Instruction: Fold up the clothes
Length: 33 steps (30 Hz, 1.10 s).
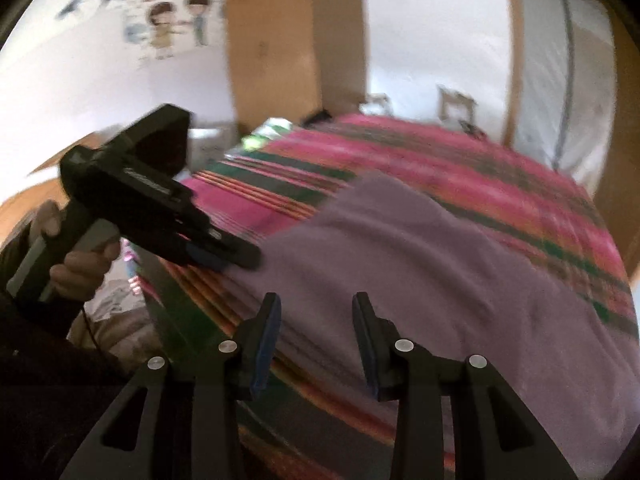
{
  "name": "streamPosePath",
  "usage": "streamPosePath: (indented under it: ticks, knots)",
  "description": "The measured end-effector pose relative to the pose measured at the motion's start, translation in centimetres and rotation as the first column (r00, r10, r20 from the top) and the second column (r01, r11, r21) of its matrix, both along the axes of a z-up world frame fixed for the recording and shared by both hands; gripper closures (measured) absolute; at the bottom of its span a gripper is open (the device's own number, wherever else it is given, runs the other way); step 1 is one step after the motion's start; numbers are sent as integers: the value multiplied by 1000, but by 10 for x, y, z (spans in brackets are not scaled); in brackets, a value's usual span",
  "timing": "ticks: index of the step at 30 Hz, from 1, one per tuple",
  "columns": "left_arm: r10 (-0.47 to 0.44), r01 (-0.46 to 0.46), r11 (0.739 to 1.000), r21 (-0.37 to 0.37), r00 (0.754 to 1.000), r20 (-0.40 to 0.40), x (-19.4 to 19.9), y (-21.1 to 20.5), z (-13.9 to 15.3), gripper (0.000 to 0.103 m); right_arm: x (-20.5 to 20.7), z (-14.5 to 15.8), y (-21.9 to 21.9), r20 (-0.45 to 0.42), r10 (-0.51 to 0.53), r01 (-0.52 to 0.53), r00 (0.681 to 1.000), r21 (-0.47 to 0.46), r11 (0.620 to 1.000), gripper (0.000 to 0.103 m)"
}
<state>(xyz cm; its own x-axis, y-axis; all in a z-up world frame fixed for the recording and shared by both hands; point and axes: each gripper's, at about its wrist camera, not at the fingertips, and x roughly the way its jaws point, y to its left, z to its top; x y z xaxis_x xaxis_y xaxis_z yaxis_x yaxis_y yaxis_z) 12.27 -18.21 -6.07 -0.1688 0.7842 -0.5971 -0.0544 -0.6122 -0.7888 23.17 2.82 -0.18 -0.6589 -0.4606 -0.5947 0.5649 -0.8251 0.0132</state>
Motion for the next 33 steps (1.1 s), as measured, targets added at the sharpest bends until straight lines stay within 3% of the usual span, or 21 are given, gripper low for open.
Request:
streamPosePath:
  ticks: [1, 3, 15, 25, 30, 33]
  knots:
    - [5, -5, 1000, 21, 1000, 16, -2, -1, -2, 69, -2, -2, -7, 5, 26, -26, 1000, 6, 1000, 54]
    - [13, -16, 998, 62, 999, 46, -5, -4, -7, 69, -5, -7, -21, 8, 59, -59, 998, 24, 998, 47]
    - [-4, -5, 987, 159, 998, 56, -20, -1, 4, 69, -11, -23, -64, -10, 134, -131, 991, 143, 981, 47]
    - [0, -12, 983, 182, 998, 63, -27, 3, 4, 69, -11, -38, -83, -95, 38, -11, 995, 272, 962, 47]
    - [1, -13, 982, 190, 998, 63, -24, 0, 0, 69, -22, -43, -86, -108, -65, 94, 992, 288, 953, 47]
    - [4, -16, 982, 187, 998, 64, -24, -2, -1, 69, -15, -46, -93, -166, -70, 122, 984, 328, 937, 51]
